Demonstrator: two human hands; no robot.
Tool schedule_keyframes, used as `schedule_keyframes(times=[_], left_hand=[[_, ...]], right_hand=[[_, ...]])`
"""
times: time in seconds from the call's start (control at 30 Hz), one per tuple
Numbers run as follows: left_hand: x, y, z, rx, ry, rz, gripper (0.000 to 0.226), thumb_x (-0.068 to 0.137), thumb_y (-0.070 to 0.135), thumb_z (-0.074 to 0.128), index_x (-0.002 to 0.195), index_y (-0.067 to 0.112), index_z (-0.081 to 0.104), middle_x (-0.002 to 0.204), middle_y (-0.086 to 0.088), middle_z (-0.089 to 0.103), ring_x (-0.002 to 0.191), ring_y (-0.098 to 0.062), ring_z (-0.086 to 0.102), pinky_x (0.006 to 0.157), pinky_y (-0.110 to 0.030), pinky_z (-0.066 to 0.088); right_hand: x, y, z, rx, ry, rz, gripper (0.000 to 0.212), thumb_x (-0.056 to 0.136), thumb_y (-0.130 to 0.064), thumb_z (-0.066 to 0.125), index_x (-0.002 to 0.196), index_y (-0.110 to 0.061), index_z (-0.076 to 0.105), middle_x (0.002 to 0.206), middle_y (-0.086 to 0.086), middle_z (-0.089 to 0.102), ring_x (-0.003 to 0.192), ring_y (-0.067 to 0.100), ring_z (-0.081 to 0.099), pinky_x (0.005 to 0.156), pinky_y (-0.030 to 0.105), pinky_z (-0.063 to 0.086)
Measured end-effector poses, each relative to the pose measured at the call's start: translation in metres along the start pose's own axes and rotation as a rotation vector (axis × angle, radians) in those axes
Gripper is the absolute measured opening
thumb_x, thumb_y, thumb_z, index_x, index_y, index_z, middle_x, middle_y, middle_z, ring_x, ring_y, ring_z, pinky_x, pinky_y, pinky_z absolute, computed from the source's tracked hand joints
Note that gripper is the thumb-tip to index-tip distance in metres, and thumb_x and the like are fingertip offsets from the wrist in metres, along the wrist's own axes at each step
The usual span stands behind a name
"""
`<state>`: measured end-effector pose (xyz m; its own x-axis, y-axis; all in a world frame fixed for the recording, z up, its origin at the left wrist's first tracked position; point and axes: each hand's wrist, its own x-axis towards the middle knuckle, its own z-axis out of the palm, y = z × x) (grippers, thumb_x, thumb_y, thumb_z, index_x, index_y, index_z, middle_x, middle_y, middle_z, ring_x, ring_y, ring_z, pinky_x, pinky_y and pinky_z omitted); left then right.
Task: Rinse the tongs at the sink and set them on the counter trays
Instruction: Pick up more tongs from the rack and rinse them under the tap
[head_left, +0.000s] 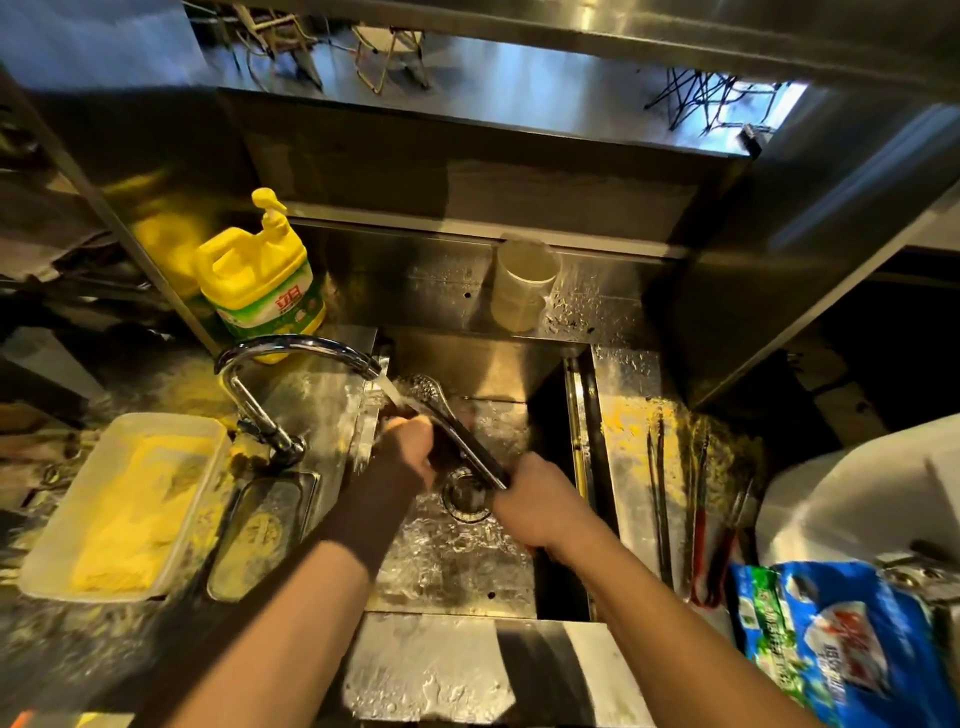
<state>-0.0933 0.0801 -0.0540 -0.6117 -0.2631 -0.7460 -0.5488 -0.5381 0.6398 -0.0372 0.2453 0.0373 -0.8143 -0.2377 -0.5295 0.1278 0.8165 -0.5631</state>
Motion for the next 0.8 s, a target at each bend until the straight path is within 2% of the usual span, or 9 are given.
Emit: schedule_keyframes(times=[0.07, 0.1, 0.2, 0.3, 0.4, 0.57, 0.63, 0.7, 0.8], left_hand=[[-0.005, -0.006, 0.006, -0.022, -0.066, -0.039, 0.022, 0.098, 0.006, 0.044, 0.1, -0.002, 0.064, 0.097, -0.023, 0.066, 0.064, -0.028, 0.071, 0.062, -0.042, 0.06], [-0.005, -0.005, 0.005, 0.016, -0.05, -0.044, 0.021, 0.099, 0.008, 0.045, 0.098, -0.002, 0.063, 0.103, -0.023, 0.064, 0.062, -0.026, 0.071, 0.068, -0.046, 0.061], [0.009, 0.003, -0.009, 0.039, 0.108, 0.002, 0.033, 0.097, 0.007, 0.048, 0.127, -0.003, 0.055, 0.128, -0.022, 0.058, 0.103, -0.037, 0.067, 0.09, -0.055, 0.053], [0.018, 0.002, -0.023, 0.006, 0.256, 0.06, 0.043, 0.087, 0.012, 0.068, 0.126, 0.0, 0.057, 0.122, -0.023, 0.064, 0.101, -0.038, 0.066, 0.084, -0.055, 0.056], [0.017, -0.011, -0.028, -0.045, 0.202, 0.07, 0.049, 0.086, 0.011, 0.07, 0.131, 0.001, 0.054, 0.106, -0.013, 0.066, 0.085, -0.028, 0.064, 0.073, -0.04, 0.057], [-0.009, -0.03, -0.026, 0.104, -0.024, -0.016, 0.045, 0.088, 0.02, 0.069, 0.125, -0.003, 0.058, 0.126, -0.024, 0.063, 0.111, -0.038, 0.064, 0.099, -0.052, 0.05], [-0.021, -0.033, -0.02, 0.171, -0.098, 0.002, 0.03, 0.089, 0.021, 0.068, 0.109, 0.0, 0.064, 0.113, -0.022, 0.069, 0.103, -0.036, 0.067, 0.094, -0.056, 0.052], [-0.03, -0.034, -0.012, 0.234, -0.121, 0.041, 0.015, 0.089, 0.022, 0.068, 0.093, 0.009, 0.062, 0.099, -0.014, 0.069, 0.09, -0.029, 0.067, 0.087, -0.049, 0.056], [-0.041, -0.029, 0.0, 0.279, -0.184, 0.076, 0.014, 0.088, 0.022, 0.07, 0.096, 0.015, 0.06, 0.094, -0.008, 0.067, 0.086, -0.022, 0.064, 0.082, -0.038, 0.056]], right_hand=[[0.002, -0.008, 0.006, -0.014, 0.003, -0.029, 0.011, 0.087, -0.015, 0.06, 0.093, -0.011, 0.068, 0.071, 0.001, 0.063, 0.055, 0.014, 0.061, 0.045, 0.021, 0.043], [0.0, -0.008, 0.009, -0.005, -0.02, -0.033, 0.012, 0.088, -0.014, 0.059, 0.096, -0.011, 0.067, 0.071, 0.002, 0.063, 0.052, 0.012, 0.061, 0.043, 0.02, 0.043], [-0.014, 0.013, 0.002, 0.041, -0.116, 0.022, 0.018, 0.089, -0.011, 0.058, 0.106, -0.011, 0.064, 0.071, 0.003, 0.064, 0.035, 0.002, 0.053, 0.035, 0.018, 0.04], [-0.023, 0.039, -0.021, 0.17, -0.139, 0.102, 0.014, 0.089, -0.01, 0.058, 0.102, -0.012, 0.062, 0.069, 0.005, 0.065, 0.037, 0.008, 0.051, 0.038, 0.023, 0.04], [-0.026, 0.053, -0.037, 0.401, -0.103, 0.213, 0.008, 0.091, -0.006, 0.055, 0.096, -0.004, 0.061, 0.07, 0.011, 0.06, 0.042, 0.014, 0.047, 0.041, 0.027, 0.039], [-0.031, 0.047, -0.033, 0.571, -0.076, 0.285, 0.007, 0.092, -0.006, 0.055, 0.092, -0.002, 0.061, 0.057, 0.002, 0.059, 0.041, 0.012, 0.049, 0.038, 0.024, 0.04], [-0.033, 0.044, -0.028, 0.345, 0.07, 0.237, 0.008, 0.091, -0.009, 0.055, 0.096, -0.007, 0.062, 0.064, 0.002, 0.064, 0.047, 0.014, 0.058, 0.042, 0.026, 0.046], [-0.037, 0.043, -0.024, -0.166, 0.261, 0.148, 0.026, 0.089, -0.013, 0.055, 0.114, -0.016, 0.062, 0.089, 0.006, 0.072, 0.072, 0.021, 0.07, 0.059, 0.031, 0.056], [-0.046, 0.045, -0.017, -0.645, 0.487, 0.095, 0.051, 0.09, -0.016, 0.054, 0.14, -0.025, 0.046, 0.112, 0.003, 0.068, 0.091, 0.027, 0.07, 0.069, 0.038, 0.055]])
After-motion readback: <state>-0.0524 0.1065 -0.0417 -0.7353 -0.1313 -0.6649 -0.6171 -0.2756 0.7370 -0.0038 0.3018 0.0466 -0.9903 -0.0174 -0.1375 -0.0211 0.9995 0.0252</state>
